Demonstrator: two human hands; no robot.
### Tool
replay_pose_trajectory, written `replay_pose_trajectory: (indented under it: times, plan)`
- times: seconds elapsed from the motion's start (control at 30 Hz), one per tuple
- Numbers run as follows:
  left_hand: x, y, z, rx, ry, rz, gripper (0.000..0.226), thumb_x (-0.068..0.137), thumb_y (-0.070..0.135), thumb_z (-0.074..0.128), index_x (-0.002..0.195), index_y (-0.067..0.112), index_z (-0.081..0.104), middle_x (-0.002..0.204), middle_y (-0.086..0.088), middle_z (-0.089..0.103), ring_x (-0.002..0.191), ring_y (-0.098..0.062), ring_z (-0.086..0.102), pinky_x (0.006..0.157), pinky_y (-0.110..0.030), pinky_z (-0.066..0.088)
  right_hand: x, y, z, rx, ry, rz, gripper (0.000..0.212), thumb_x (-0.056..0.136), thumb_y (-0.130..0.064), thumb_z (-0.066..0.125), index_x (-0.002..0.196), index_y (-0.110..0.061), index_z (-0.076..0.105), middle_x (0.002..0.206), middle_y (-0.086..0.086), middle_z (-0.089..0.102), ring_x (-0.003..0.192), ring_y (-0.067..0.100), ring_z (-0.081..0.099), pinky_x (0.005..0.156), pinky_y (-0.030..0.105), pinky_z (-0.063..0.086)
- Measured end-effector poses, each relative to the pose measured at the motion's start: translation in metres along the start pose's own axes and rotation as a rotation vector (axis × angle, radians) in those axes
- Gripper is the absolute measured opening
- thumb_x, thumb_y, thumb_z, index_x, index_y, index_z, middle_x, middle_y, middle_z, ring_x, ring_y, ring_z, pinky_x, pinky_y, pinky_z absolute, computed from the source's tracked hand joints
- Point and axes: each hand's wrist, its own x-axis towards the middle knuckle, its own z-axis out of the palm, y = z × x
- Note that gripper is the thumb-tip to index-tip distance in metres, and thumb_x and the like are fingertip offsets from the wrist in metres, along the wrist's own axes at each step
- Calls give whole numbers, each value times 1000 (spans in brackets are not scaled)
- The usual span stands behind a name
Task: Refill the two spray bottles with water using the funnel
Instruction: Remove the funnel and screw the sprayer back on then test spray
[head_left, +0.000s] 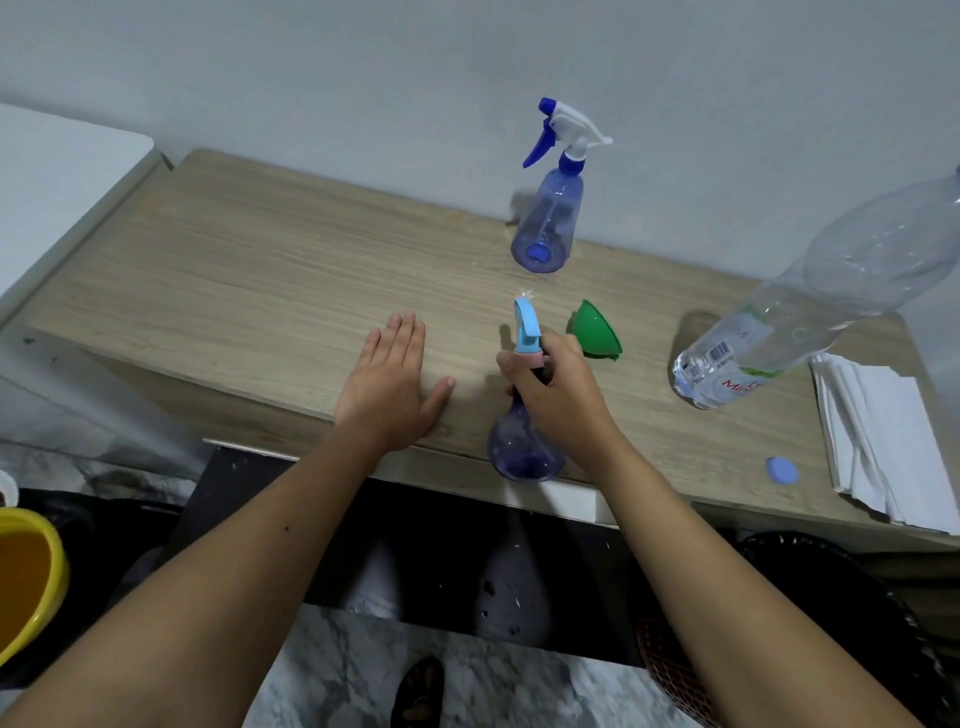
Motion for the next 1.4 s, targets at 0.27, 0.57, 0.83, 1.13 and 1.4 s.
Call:
replay_pose_trajectory:
  times: [0.27,0.57,0.83,1.13,1.4]
  plan:
    - [-1,1,-8,-260,-36,158,103,97,82,16,161,3,36,171,-17,31,162,-27,19,132,-42,8,7,2,-25,247,10,-40,28,92,-2,75,114,-17,68,97,-4,66,79,0,63,82,16,49]
    - [2,57,-6,-639,23,296,99,78,64,83,152,9,48,153,-7,56,143,-22,53,116,-42,46,9,14,-34,393,-6,10,33,91,2,76,122,-2,64,115,15,76,94,9,74,83,21,56]
    - [24,56,-20,-712,290,281,83,77,49,89,139,1,61,134,-11,69,119,-24,69,102,-41,56,45,-2,-38,393,41,-55,35,88,-4,81,121,-8,69,100,-3,76,93,6,72,87,25,56]
    - [100,14,-60,-735,194,96,95,71,64,85,148,15,56,139,1,67,125,-14,64,107,-42,55,132,-50,-16,349,78,-106,37,89,-15,84,122,-14,67,109,-1,76,105,10,73,94,32,61]
    - [169,-22,-51,-746,186,26,102,68,66,87,151,18,54,144,1,65,130,-15,63,109,-43,54,207,-54,13,289,154,-116,32,89,-22,84,116,-23,68,104,-6,77,104,10,73,96,40,62]
